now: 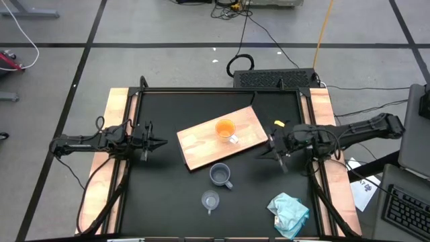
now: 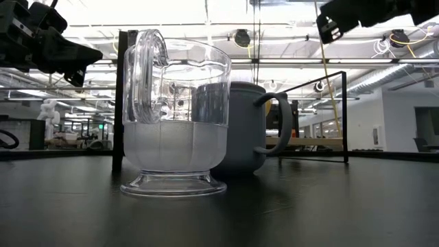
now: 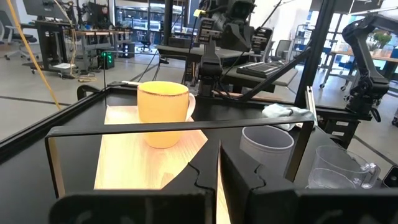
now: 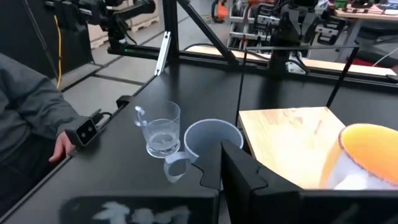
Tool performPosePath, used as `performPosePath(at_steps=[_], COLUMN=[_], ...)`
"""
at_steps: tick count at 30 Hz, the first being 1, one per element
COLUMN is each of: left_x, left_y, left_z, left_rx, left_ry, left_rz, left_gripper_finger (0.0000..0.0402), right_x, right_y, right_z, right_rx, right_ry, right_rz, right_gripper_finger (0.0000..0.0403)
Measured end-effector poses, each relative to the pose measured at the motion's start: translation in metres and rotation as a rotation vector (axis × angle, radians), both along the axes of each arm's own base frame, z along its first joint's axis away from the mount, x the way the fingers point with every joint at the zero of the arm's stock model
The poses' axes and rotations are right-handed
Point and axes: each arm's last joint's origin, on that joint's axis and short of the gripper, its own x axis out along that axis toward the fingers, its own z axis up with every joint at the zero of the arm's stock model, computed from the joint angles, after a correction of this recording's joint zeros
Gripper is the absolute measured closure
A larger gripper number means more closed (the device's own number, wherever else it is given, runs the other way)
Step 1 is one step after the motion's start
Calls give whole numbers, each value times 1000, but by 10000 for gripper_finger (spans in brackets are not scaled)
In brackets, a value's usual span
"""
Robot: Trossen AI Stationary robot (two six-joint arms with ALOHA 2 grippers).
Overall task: Stack small to large cups/mugs on shelf
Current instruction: Put the orange mug on the shelf
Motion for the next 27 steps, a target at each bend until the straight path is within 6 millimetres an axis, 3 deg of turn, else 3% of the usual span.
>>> performPosePath(at_steps=[11, 18, 27], left_x=[0, 0, 0], left_y=[0, 0, 0], left_z=[0, 0, 0], left_rx=[0, 0, 0], left_ry=[0, 0, 0], left_rz=[0, 0, 0], left_gripper_finger=[385, 385, 385], right_x=[-15, -21, -25], right_y=[-2, -4, -5], right_z=[-30, -55, -71], right_rx=[80, 60, 32], right_ry=[-136, -139, -143], right_rz=[-13, -67, -62], right_gripper_finger=[403, 403, 403])
